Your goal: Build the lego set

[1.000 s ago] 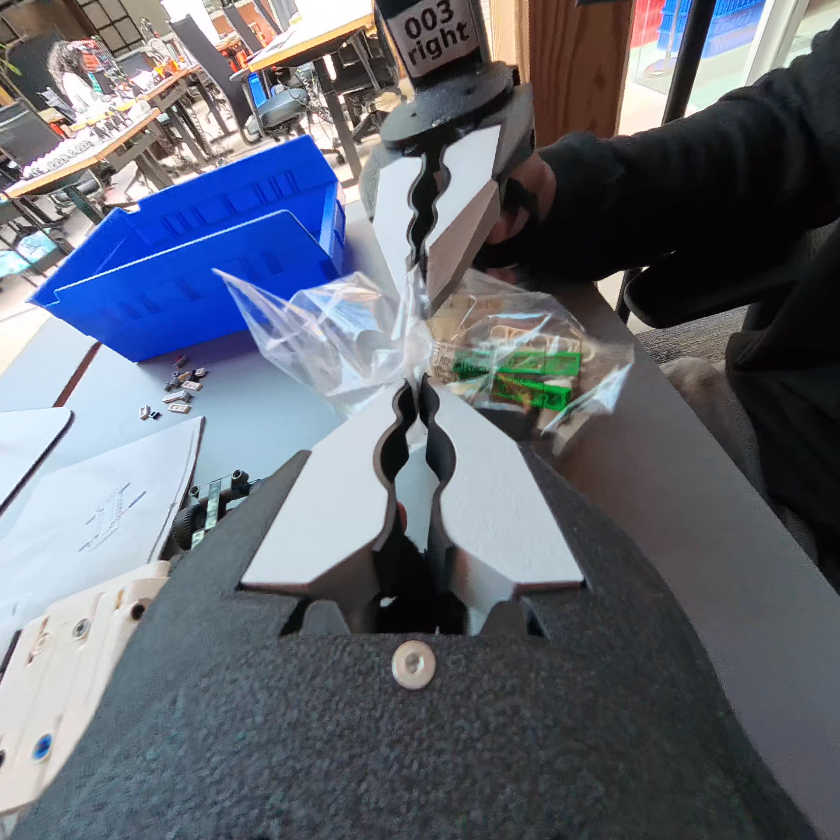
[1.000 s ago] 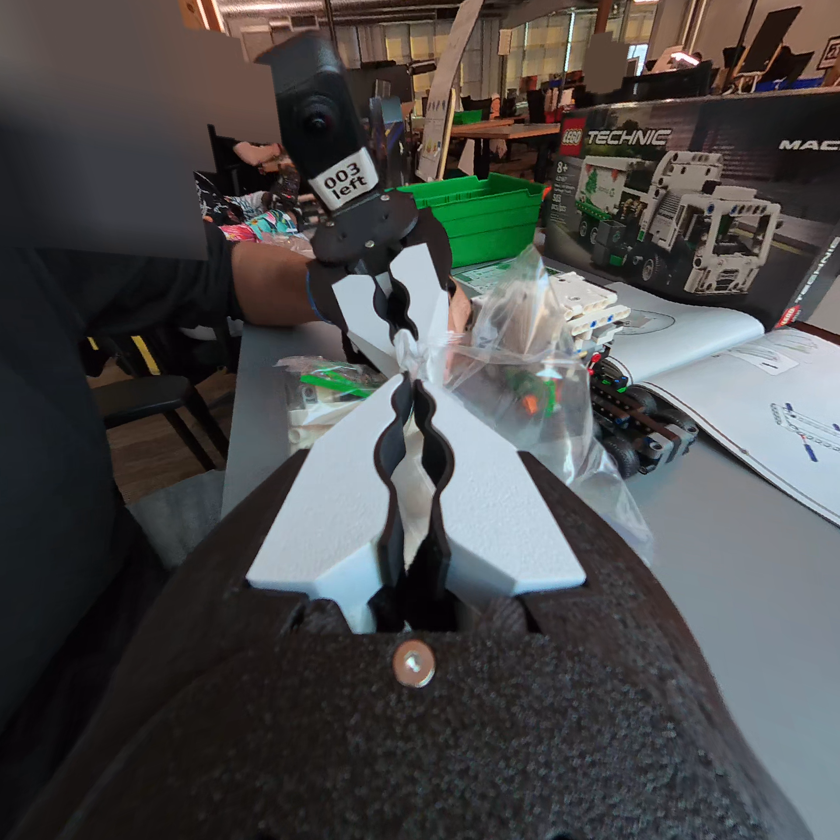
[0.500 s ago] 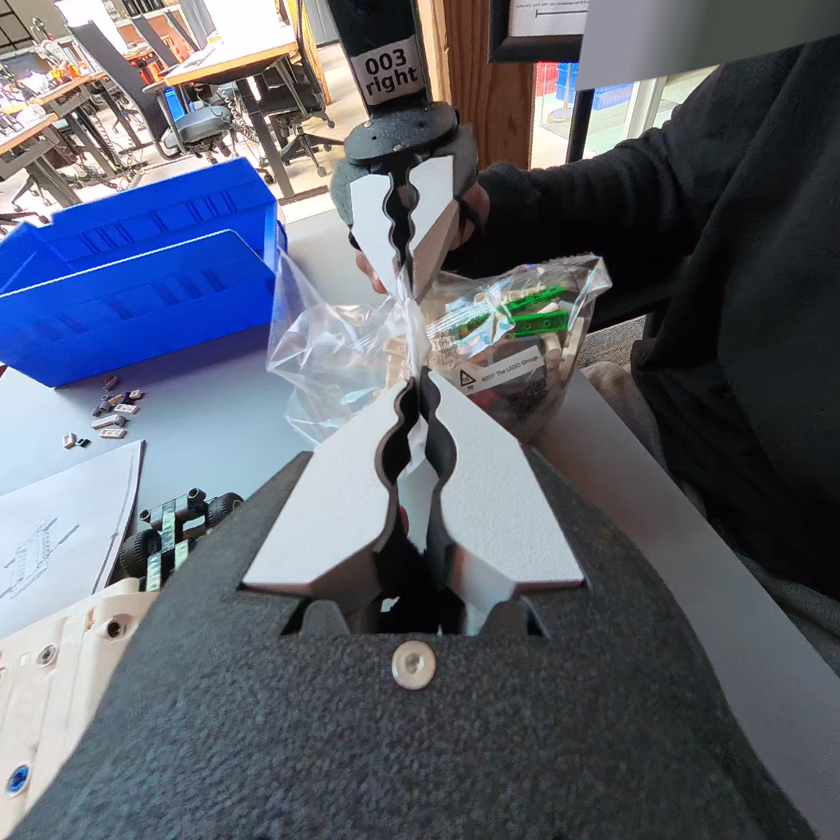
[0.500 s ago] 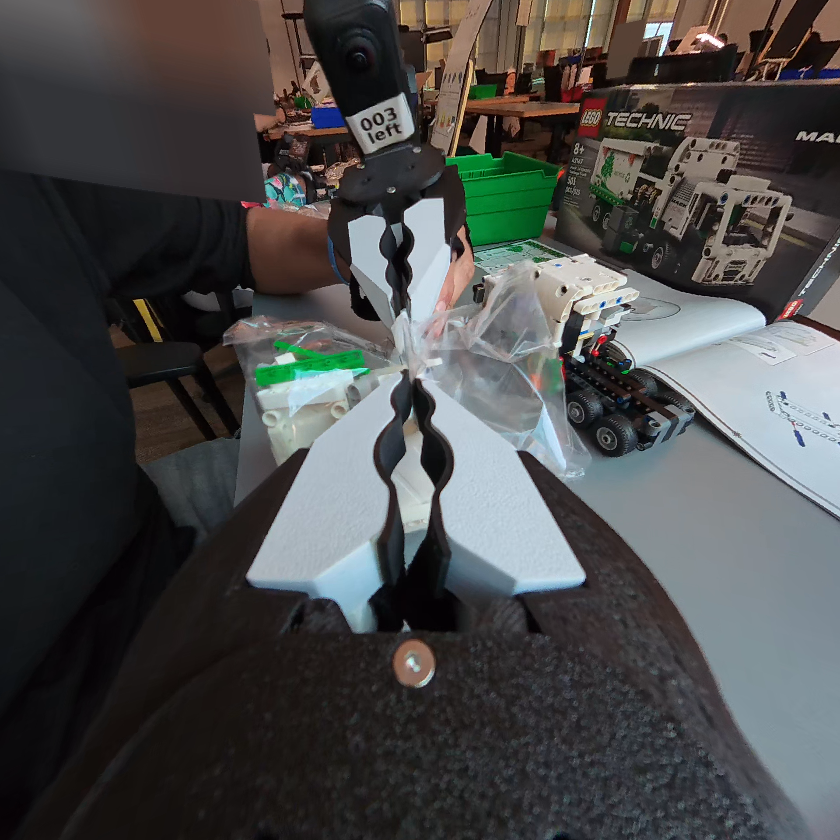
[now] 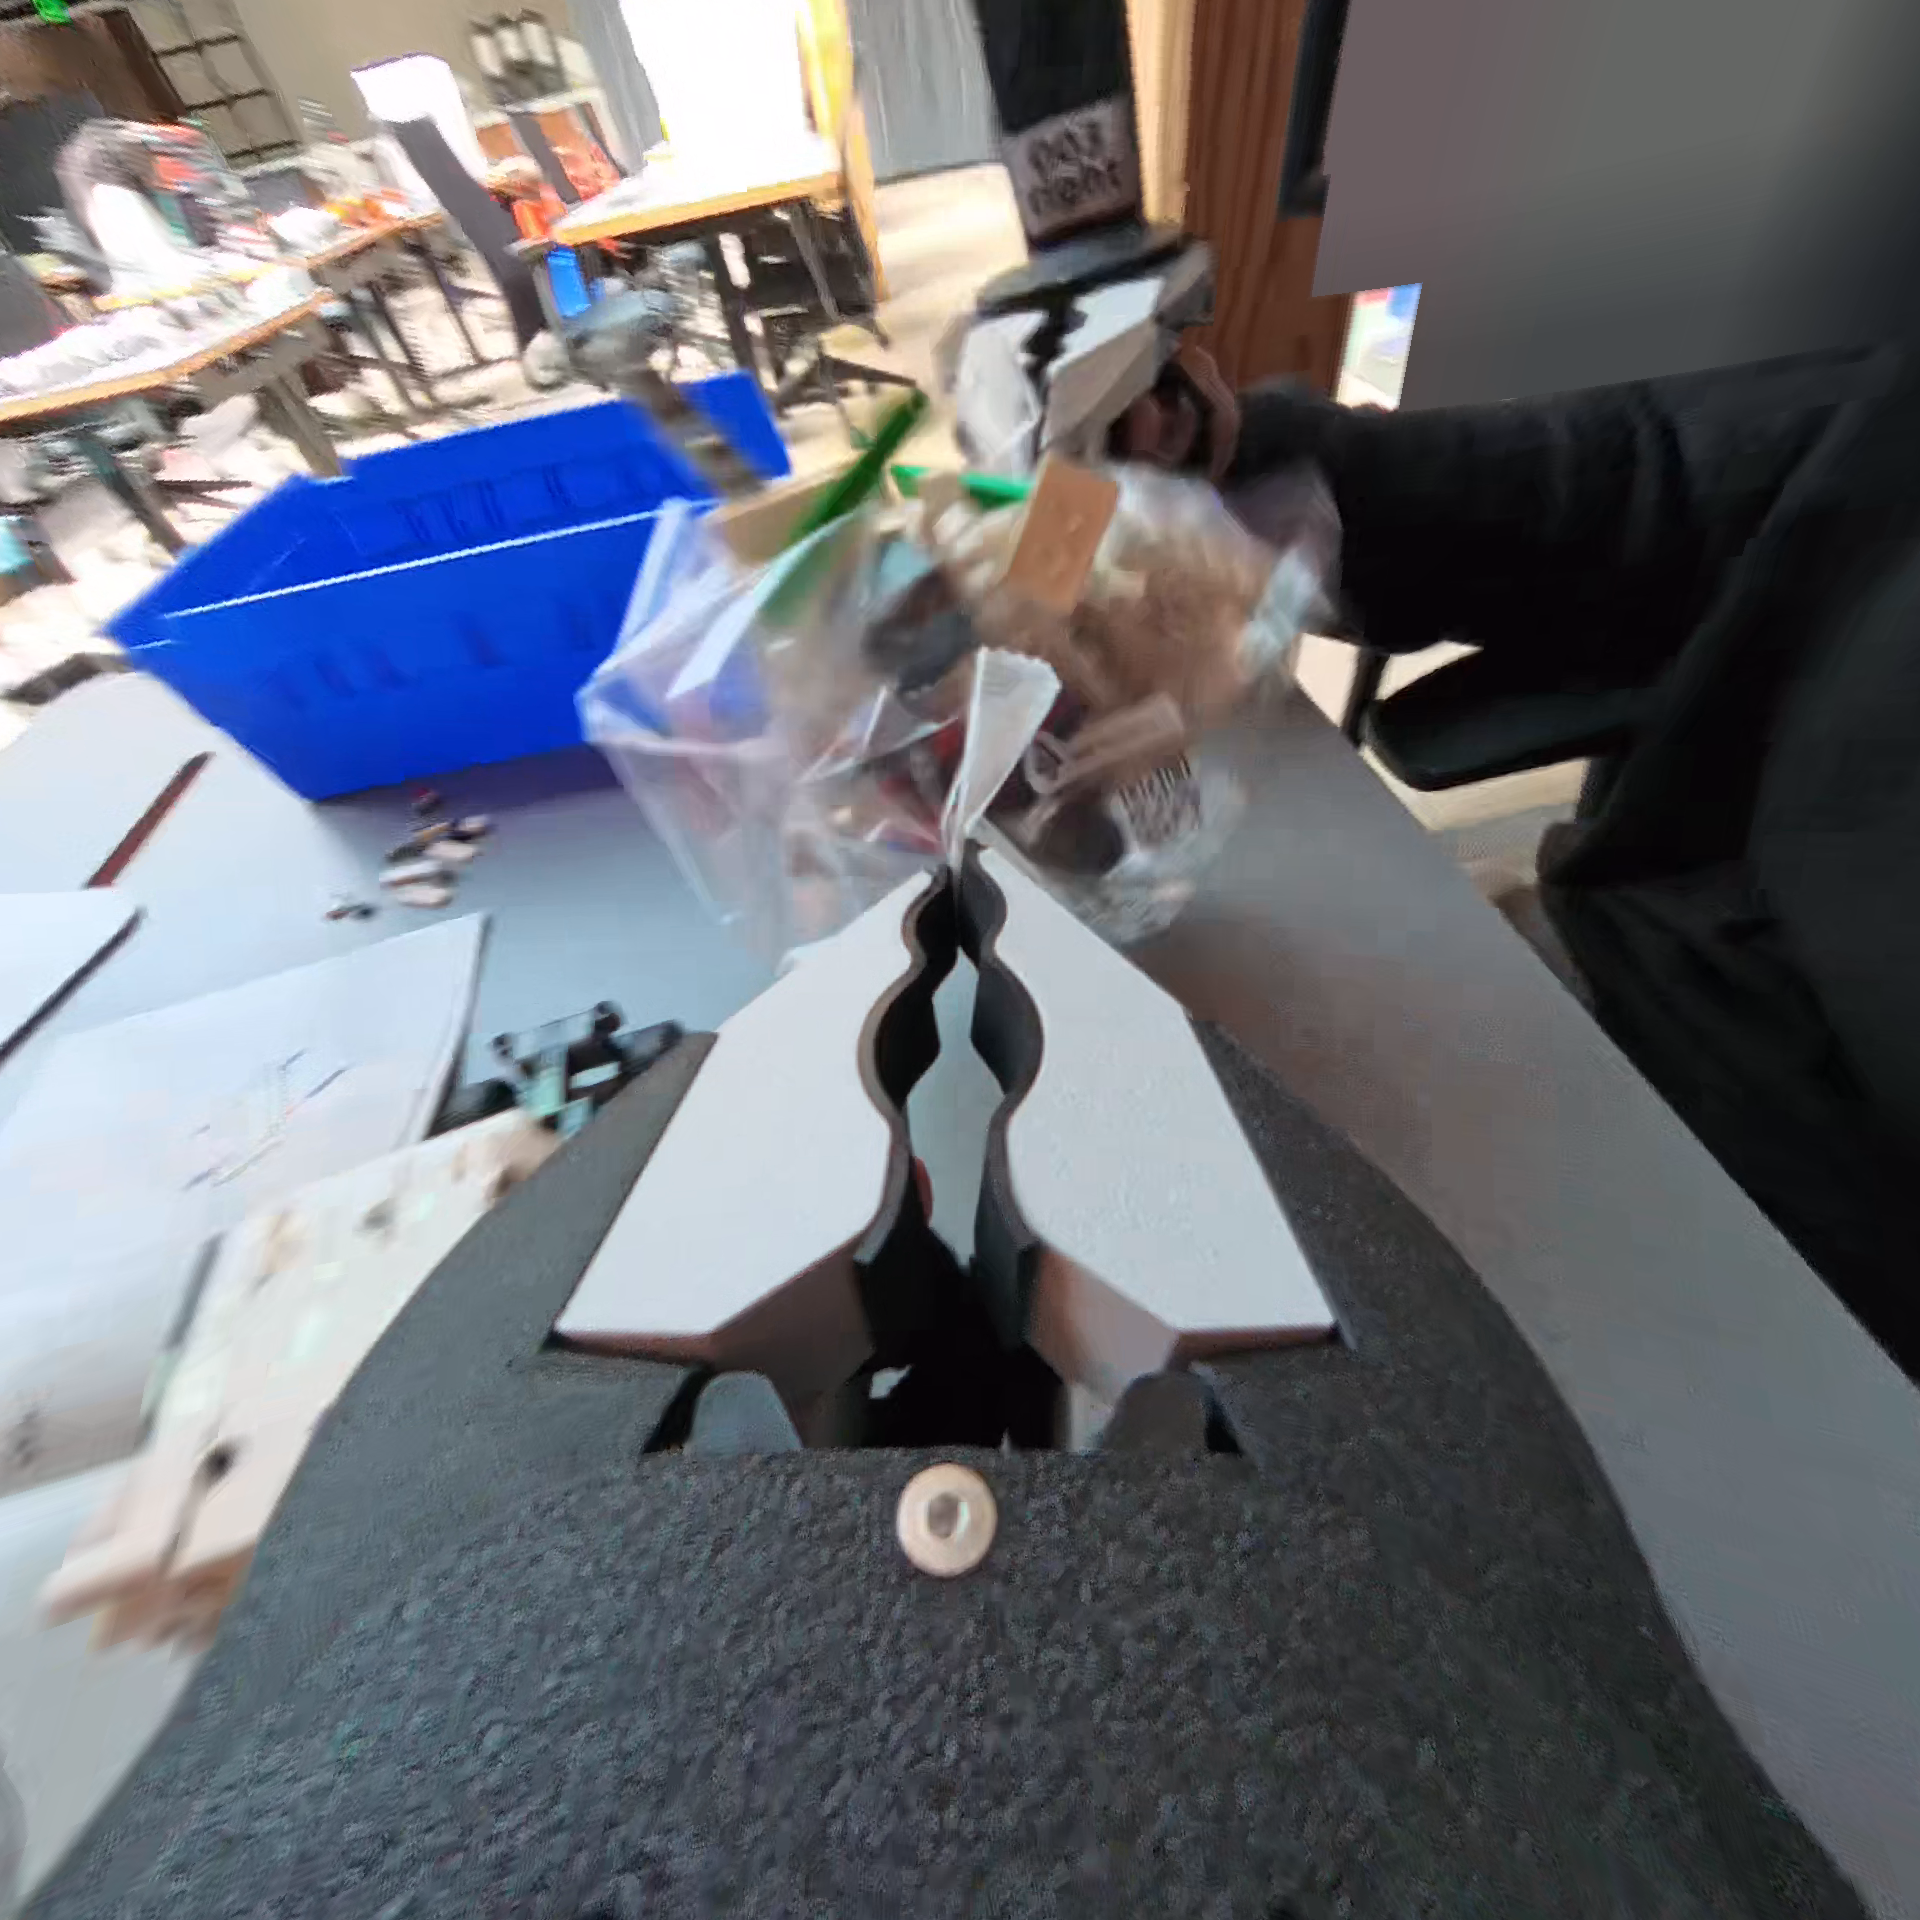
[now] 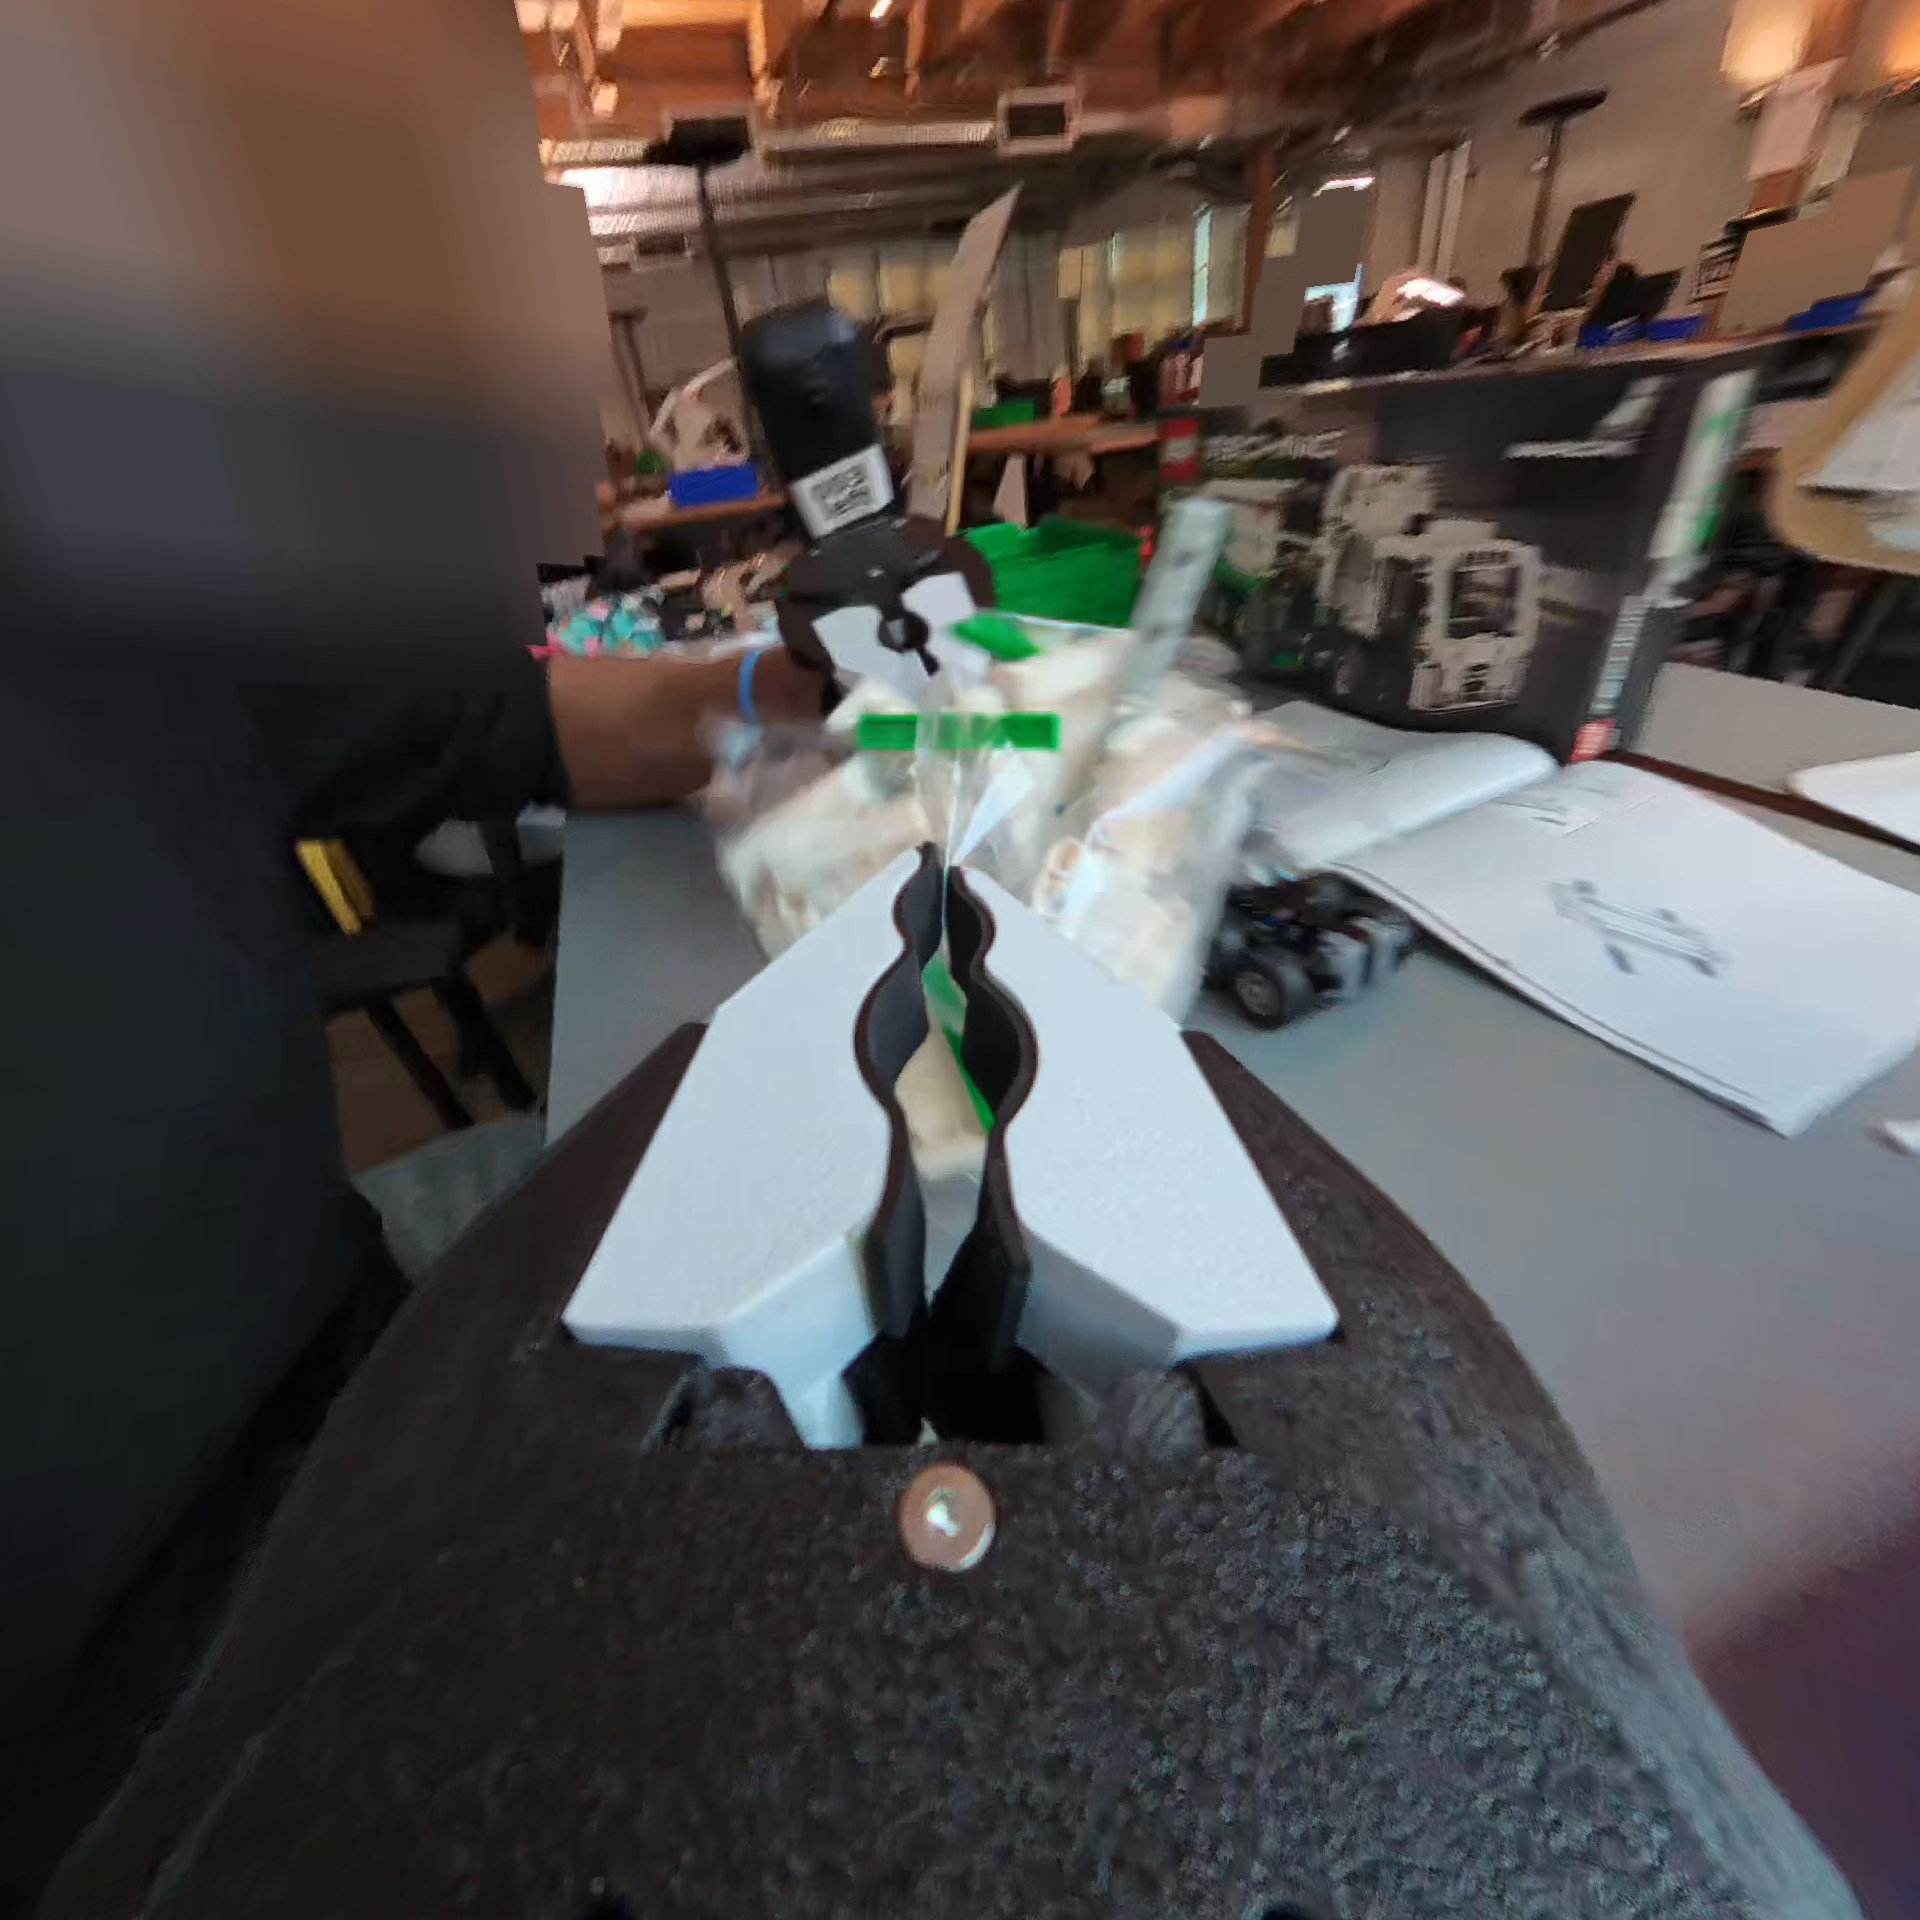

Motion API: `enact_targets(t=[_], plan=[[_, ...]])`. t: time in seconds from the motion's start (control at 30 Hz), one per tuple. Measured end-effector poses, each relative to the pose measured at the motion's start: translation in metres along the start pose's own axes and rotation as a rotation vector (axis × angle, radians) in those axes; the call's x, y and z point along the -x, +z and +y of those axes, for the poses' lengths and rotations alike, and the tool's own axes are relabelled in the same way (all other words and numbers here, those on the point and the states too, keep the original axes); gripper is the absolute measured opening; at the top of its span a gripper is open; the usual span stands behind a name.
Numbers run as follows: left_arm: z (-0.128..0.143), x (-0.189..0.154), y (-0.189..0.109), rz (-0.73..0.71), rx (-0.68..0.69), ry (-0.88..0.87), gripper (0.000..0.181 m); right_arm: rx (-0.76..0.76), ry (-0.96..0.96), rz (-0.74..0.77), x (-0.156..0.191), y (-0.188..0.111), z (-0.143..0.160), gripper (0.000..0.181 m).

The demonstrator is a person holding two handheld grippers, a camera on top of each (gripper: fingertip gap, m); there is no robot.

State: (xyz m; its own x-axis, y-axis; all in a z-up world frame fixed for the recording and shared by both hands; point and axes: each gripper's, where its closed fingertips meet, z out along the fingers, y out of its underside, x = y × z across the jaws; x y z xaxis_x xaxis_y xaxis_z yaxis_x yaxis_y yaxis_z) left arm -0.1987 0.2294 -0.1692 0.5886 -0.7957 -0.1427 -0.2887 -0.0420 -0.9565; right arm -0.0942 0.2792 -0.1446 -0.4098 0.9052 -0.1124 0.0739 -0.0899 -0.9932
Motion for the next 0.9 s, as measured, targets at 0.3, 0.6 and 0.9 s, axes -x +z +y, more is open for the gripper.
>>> enact_targets(t=[0.3,0.6,0.9], plan=[[0.006,-0.025,0.017,0.044,0.081,0.096,0.000,0.114,-0.040,0.000,0.000,0.016,0.018,0.000],[0.026,-0.022,0.012,-0.026,0.160,0.045,0.000,0.279,-0.015,0.072,0.001,0.002,0.049,0.000],[0.021,-0.026,0.007,-0.163,0.212,-0.093,0.000,0.175,0.140,0.221,0.001,-0.028,0.043,0.041]])
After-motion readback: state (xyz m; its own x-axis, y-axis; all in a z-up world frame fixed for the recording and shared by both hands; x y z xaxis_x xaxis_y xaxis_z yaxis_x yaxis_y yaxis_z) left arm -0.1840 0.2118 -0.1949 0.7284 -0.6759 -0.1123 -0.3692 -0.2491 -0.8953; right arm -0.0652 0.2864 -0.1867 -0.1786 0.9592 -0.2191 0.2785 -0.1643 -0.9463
